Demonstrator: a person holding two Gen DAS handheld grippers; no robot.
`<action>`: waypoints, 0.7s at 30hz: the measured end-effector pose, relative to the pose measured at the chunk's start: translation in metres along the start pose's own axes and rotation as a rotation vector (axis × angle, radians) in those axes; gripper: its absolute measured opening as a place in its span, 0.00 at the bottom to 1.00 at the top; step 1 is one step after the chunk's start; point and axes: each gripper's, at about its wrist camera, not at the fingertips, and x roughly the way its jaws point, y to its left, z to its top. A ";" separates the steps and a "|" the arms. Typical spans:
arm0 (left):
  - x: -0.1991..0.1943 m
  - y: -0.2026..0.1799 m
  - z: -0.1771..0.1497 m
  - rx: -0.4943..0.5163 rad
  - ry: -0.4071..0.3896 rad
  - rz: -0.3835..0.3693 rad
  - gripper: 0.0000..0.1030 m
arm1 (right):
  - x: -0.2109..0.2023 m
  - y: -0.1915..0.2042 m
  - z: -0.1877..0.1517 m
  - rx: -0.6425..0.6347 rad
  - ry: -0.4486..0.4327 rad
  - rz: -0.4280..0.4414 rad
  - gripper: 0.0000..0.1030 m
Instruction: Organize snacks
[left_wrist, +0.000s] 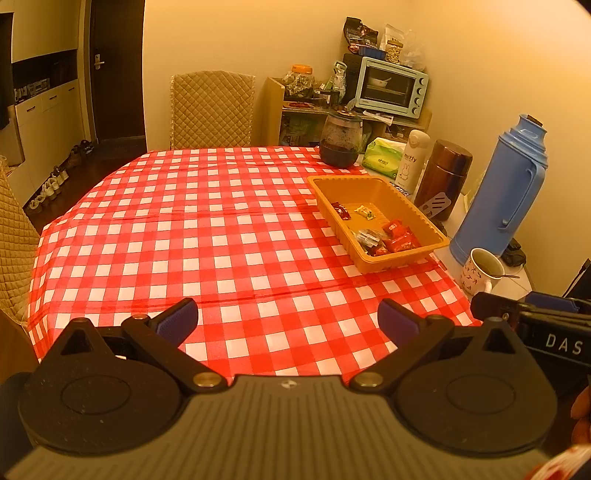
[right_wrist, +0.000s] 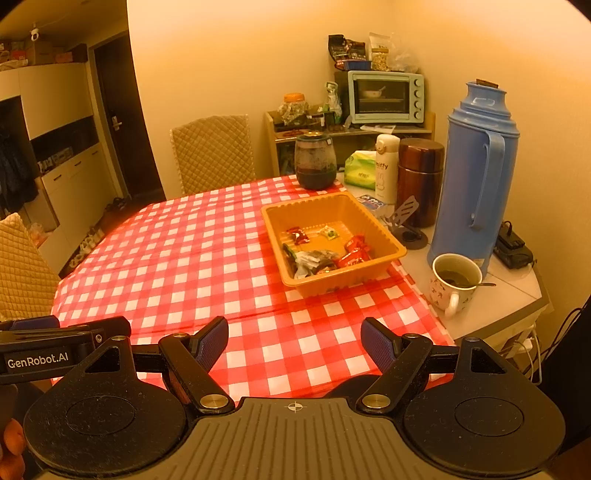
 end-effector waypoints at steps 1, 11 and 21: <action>0.000 0.000 0.000 0.000 0.000 0.000 1.00 | 0.000 0.000 0.000 0.000 0.002 0.001 0.76; 0.001 0.001 0.000 0.000 0.003 -0.004 1.00 | 0.003 0.001 0.000 0.005 0.004 0.006 0.76; 0.001 0.001 -0.001 0.000 0.003 -0.003 1.00 | 0.003 0.001 -0.001 0.005 0.003 0.005 0.76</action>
